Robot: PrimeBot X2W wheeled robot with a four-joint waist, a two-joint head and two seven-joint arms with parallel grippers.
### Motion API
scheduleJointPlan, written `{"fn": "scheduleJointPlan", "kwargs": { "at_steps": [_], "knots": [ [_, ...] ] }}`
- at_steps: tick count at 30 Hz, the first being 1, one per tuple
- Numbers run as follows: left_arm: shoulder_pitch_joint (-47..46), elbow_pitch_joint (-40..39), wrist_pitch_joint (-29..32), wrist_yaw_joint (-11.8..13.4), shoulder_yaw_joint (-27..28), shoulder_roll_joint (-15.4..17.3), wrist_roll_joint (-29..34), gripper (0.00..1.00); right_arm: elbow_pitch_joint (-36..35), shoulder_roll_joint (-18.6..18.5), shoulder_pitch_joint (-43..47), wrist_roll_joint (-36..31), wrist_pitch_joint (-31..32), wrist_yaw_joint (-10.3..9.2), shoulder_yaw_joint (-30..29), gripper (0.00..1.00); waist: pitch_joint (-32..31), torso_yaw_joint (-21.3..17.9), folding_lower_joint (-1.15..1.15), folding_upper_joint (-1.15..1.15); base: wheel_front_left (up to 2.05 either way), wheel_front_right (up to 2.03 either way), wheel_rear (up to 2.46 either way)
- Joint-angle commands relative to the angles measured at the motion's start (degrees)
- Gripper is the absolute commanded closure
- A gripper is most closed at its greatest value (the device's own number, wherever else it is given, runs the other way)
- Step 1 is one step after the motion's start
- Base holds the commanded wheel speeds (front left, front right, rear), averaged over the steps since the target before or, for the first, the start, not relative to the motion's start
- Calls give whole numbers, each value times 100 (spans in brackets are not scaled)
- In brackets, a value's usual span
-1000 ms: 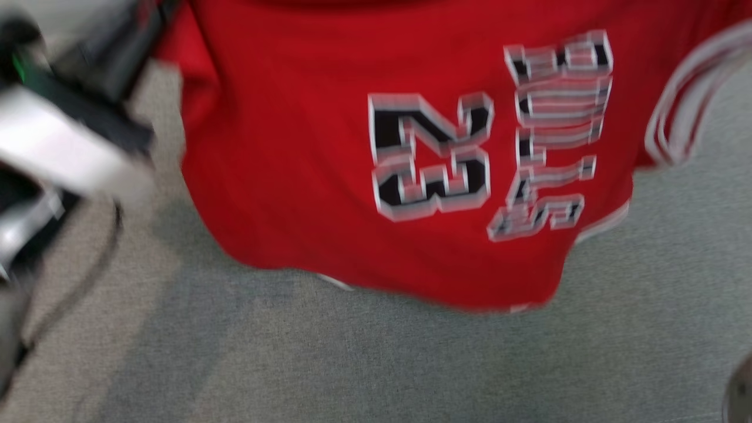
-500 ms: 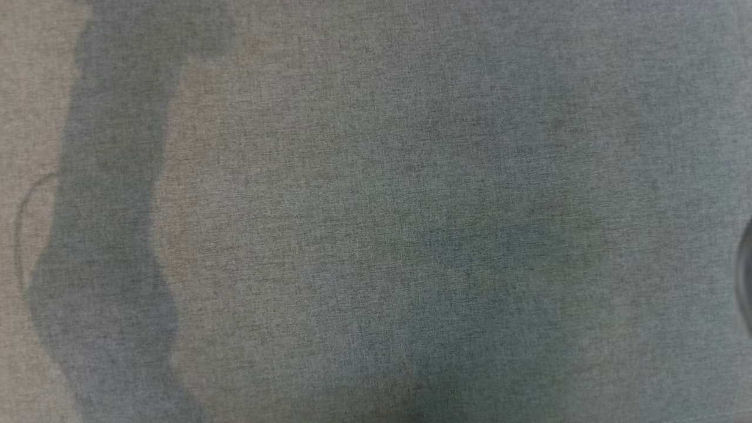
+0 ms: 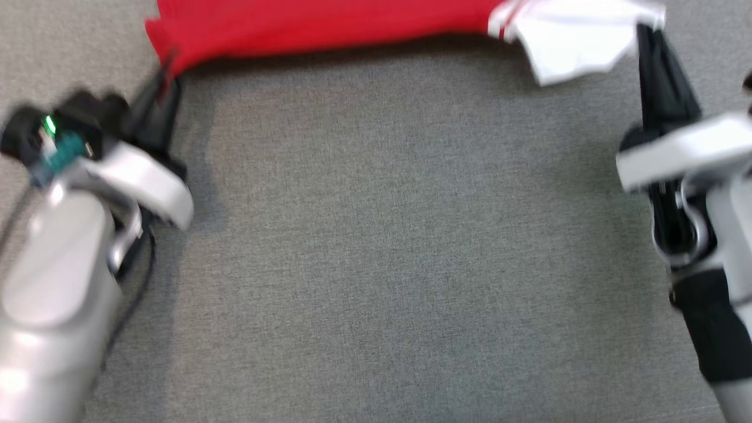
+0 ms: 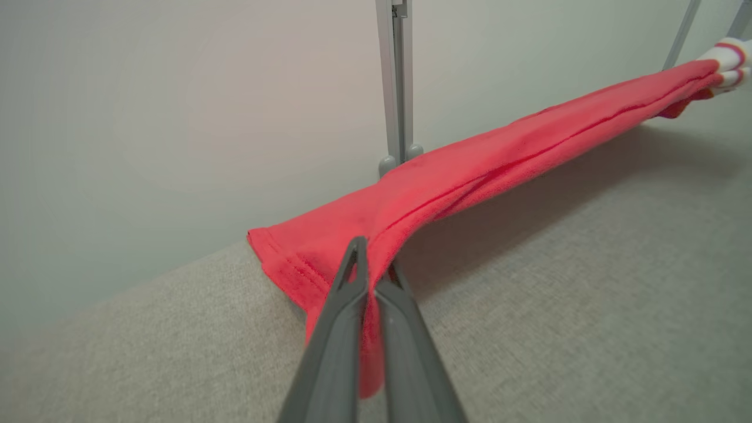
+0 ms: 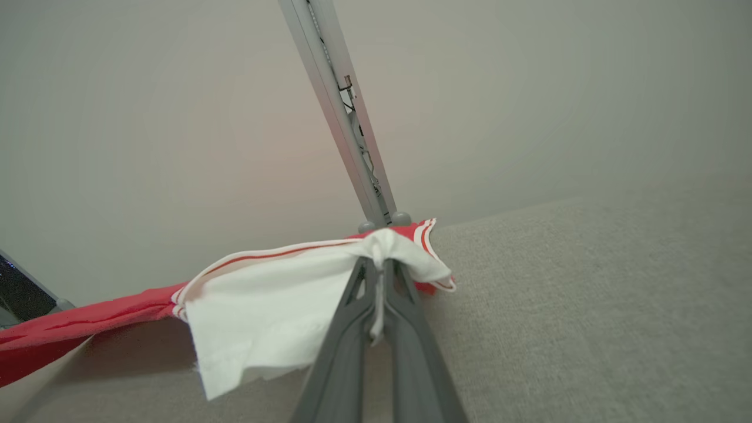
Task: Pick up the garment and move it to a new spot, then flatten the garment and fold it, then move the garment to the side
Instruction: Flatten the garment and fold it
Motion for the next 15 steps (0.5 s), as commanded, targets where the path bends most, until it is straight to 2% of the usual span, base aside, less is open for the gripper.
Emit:
{"fn": "scheduleJointPlan", "kwargs": {
  "at_steps": [1, 3, 7, 8, 11, 15],
  "knots": [
    [590, -213, -9, 4, 46, 10, -6, 100, -243, -230, 618, 170, -99, 0, -9, 100, -352, 43, -1, 0, 0, 0, 0],
    [946, -327, -10, 32, 49, -11, -2, 100, -372, -274, 975, 282, -111, 0, -36, 100, -498, 48, -1, 0, 0, 0, 0],
    [2446, -991, -10, 293, 15, -66, -6, 100, -990, -565, 2430, 426, -69, 0, -94, 100, -1036, 47, -1, 0, 0, 0, 0],
    [3234, -1387, 5, 470, -55, -132, -101, 100, -1324, -628, 3180, 502, 13, 0, -272, 100, -1267, 62, -1, 0, 0, 0, 0],
    [4380, -2226, 219, 893, -165, -121, -170, 100, -1982, -622, 4324, 507, 214, 0, -588, 100, -1461, 63, -1, 0, 0, 0, 0],
    [5666, -3560, 687, 1454, -248, -96, -322, 100, -2994, -424, 5630, 546, 549, 0, -1003, 100, -1434, 105, -1, 0, 0, 0, 0]
  ]
}}
